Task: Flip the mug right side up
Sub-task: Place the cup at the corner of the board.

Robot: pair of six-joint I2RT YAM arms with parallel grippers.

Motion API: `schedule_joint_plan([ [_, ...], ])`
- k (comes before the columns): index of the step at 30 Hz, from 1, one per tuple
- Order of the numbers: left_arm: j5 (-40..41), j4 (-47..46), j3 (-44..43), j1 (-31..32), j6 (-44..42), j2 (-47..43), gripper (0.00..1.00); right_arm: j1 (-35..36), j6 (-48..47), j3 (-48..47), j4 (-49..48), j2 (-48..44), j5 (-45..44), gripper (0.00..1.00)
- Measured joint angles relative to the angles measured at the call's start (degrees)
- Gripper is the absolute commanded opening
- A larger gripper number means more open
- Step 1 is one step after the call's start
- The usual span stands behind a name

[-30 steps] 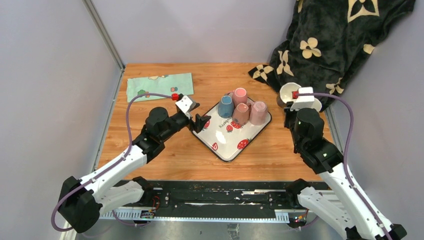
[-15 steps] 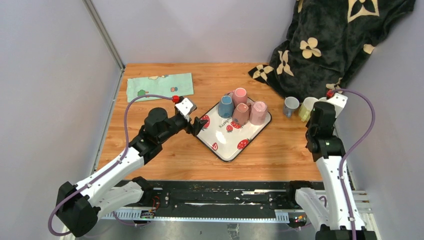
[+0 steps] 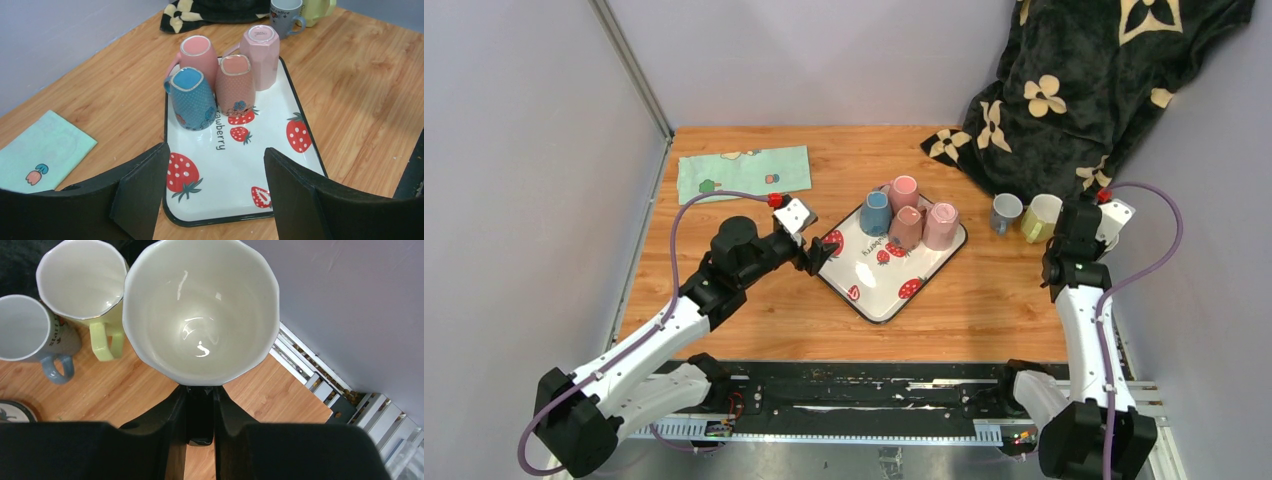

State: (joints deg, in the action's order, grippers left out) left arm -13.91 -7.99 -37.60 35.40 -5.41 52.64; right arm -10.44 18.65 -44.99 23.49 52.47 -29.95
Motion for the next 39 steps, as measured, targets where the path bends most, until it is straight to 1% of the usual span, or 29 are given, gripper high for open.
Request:
schedule_joint_plan([
  [11,-0.11,-1.01,0.74,0.76,0.90,0.96,0.76,-2.82,0.90,1.14,-6.05,7.19,-0.11,0.00],
  [20,-1.90,-1.62,0.94,0.79,1.42,3.30,0.76,-3.96,0.87,3.50,-8.96,9.05,-0.13,0.00],
  [39,-3.74,-2.25,0.98,0.81,1.46,3.91,0.76,-4.24,0.52,3.69,-13.62,16.06,2.56,0.00],
])
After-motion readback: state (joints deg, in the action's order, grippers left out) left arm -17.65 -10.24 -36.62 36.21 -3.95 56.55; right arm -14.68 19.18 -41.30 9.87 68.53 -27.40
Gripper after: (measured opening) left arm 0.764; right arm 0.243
